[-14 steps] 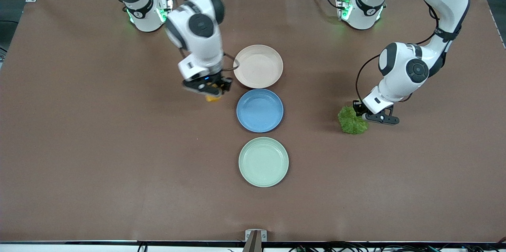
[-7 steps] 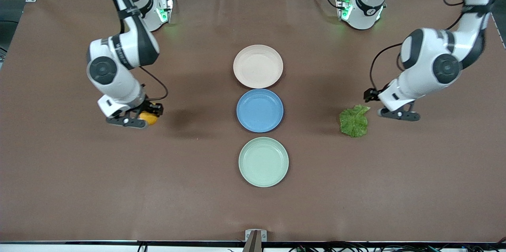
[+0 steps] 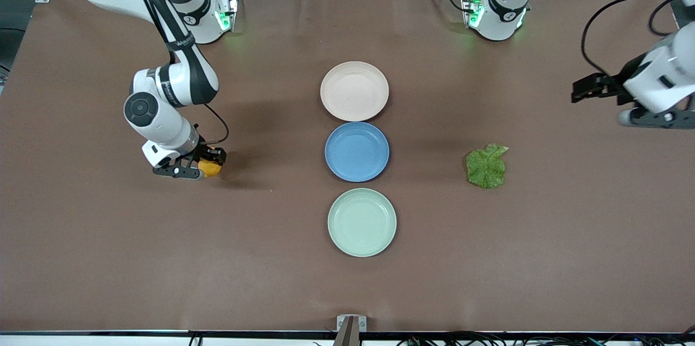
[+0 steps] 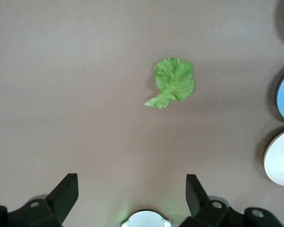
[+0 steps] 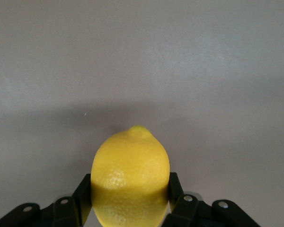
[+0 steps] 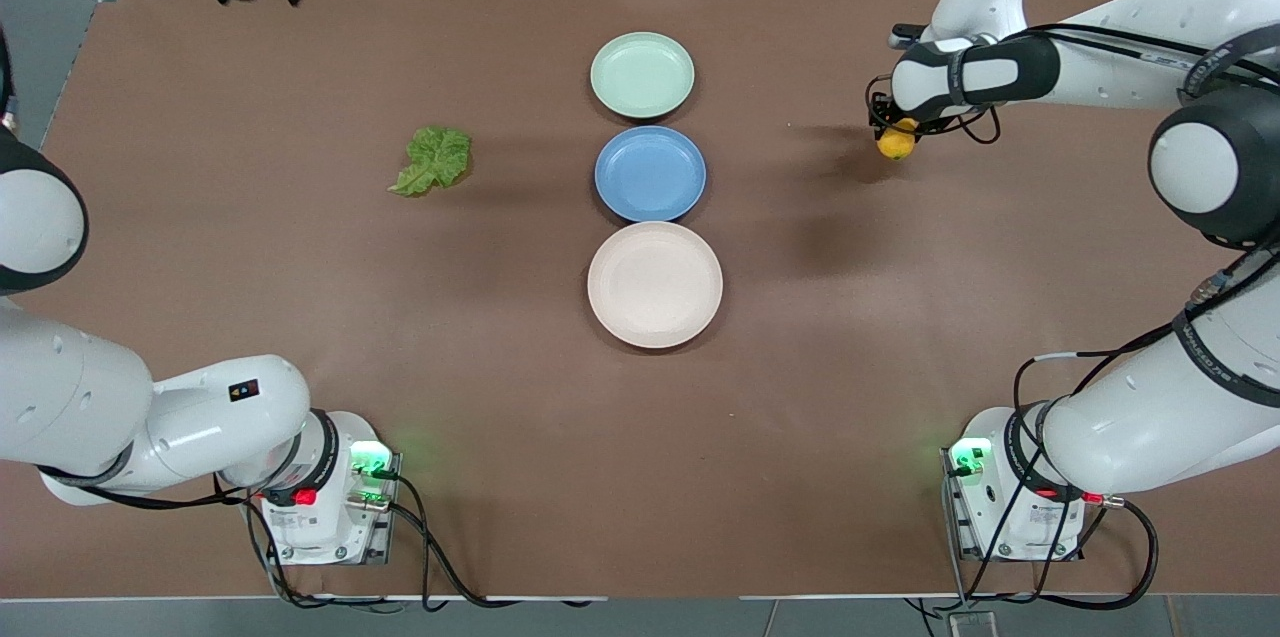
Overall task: Pick lemon and lettuce from plates
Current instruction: 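Carry the lemon off the cream plate while the left gripper withdraws, then set the lemon on the table and open the right gripper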
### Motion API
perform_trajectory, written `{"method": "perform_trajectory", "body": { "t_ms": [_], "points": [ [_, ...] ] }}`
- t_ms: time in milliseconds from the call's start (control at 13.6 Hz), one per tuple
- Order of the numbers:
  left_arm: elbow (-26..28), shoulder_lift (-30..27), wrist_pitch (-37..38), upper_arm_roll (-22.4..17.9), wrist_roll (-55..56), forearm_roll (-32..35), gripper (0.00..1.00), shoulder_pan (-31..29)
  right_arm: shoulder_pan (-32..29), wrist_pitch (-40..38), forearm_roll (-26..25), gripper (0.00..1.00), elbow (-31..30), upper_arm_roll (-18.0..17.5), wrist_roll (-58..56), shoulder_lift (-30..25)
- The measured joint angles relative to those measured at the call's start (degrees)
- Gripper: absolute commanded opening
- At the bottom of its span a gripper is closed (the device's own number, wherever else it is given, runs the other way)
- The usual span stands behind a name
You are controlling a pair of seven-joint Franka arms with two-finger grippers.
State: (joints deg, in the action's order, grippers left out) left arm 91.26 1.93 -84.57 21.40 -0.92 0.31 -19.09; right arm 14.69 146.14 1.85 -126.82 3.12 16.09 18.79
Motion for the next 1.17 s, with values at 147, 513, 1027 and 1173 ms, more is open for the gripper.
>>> {"method": "perform_trajectory", "body": {
  "t_ms": [147, 513, 1027, 1173],
  "points": [
    [-2.5, -0.3, 0.6, 0.0, 0.7, 0.0, 1.0, -0.6, -0.6, 2.2, 0.0, 0.02, 0.1, 0.1, -1.5, 1.9],
    [-4.0, -0.2, 0.6, 0.0, 2.0, 0.0, 1.0, -0.5, -3.3, 5.1, 0.3, 1.0, 0.5, 0.1, -5.4, 4.0],
    [-4.2, 0.2, 0.3, -0.1, 2.0, 0.0, 1.0, -0.6, -4.2, -20.5, 0.2, 1.0, 17.0, 0.4, -6.9, 4.2],
    [-4.2, 0.7, 0.0, -0.1, 2.0, 0.0, 1.0, -0.6, -5.6, -34.6, 0.2, 1.0, 26.6, 0.4, -10.3, 3.3]
  ]
}}
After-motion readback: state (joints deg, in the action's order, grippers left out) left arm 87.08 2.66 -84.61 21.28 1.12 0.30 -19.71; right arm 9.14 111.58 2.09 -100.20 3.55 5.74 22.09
